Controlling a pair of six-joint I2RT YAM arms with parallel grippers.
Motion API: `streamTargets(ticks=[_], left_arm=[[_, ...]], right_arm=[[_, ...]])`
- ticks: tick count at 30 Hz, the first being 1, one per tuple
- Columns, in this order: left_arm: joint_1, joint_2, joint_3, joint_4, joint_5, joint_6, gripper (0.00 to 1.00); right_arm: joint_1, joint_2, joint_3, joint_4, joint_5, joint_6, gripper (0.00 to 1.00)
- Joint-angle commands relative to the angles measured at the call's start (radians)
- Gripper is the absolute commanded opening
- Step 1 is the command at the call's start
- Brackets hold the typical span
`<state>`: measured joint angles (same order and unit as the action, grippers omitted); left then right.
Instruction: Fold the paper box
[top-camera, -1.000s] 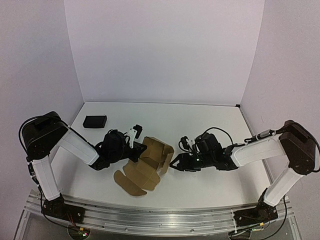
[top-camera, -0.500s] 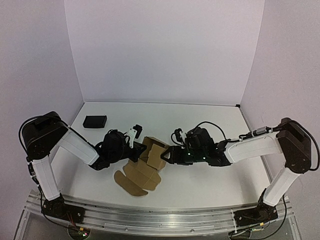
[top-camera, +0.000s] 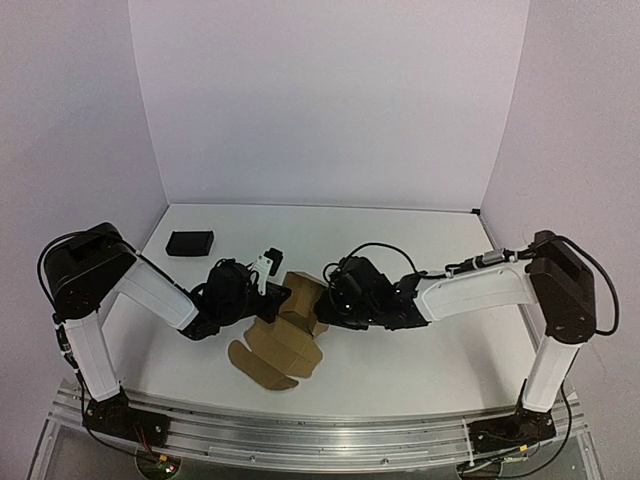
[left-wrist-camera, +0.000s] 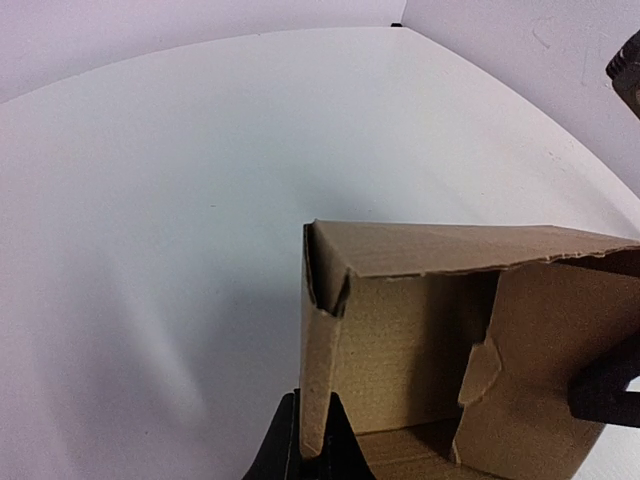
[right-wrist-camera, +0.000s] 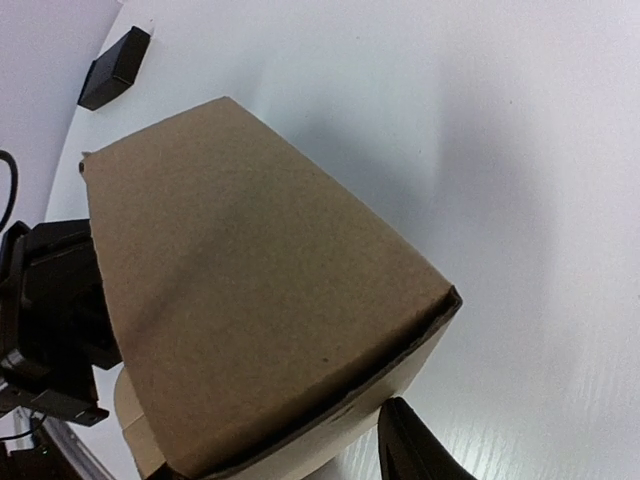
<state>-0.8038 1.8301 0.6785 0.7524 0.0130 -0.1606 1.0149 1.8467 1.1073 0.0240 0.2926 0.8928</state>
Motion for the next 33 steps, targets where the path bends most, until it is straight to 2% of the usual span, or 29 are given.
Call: streamTargets(ticks=[1,5,9,13,16,18,19,22,25,28,30,33], left_arm=[[-0.021,-0.042,0.045,0.009,-0.034,-0.004,0.0],[-0.026,-0.059,0.044,-0.027,-0.056,-0.007,0.0],[-0.03,-0.066,0.045,-0.076,-0.062,-0.01,0.0],[-0.031,-0.071,0.052,-0.101,-0.067,-0.005,0.0],[-0.033,-0.077,0.059,-0.112,-0.066,0.0,0.0],[-0.037,-0.08,0.062,-0.123,-0.057,-0.001,0.0],[-0.04,-0.08,0.062,-0.129,-0.054,-0.006,0.0],[-0.042,-0.08,0.065,-0.143,-0.047,-0.026,0.0],[-0.044,-0.081,0.064,-0.142,-0.051,-0.024,0.0],[-0.044,-0.081,0.062,-0.136,-0.057,0.002,0.0],[-0.044,-0.079,0.062,-0.143,-0.064,0.026,0.0],[-0.044,-0.076,0.068,-0.179,-0.069,0.092,0.03]], right_arm=[[0.007,0.105,0.157,-0.255,0.16,0.12,0.39],[0.007,0.127,0.181,-0.332,0.236,0.183,0.26],[0.007,0.156,0.232,-0.432,0.321,0.18,0.15],[0.007,0.209,0.3,-0.55,0.359,0.188,0.11],[0.007,0.226,0.32,-0.579,0.368,0.193,0.19],[0.007,0.237,0.336,-0.581,0.378,0.194,0.37],[0.007,0.244,0.349,-0.582,0.382,0.19,0.42],[0.006,0.272,0.375,-0.582,0.38,0.178,0.42],[0.006,0.289,0.37,-0.583,0.372,0.194,0.34],[0.005,0.293,0.352,-0.584,0.377,0.2,0.15],[0.003,0.289,0.349,-0.587,0.373,0.18,0.06],[0.002,0.265,0.352,-0.593,0.336,0.174,0.0]])
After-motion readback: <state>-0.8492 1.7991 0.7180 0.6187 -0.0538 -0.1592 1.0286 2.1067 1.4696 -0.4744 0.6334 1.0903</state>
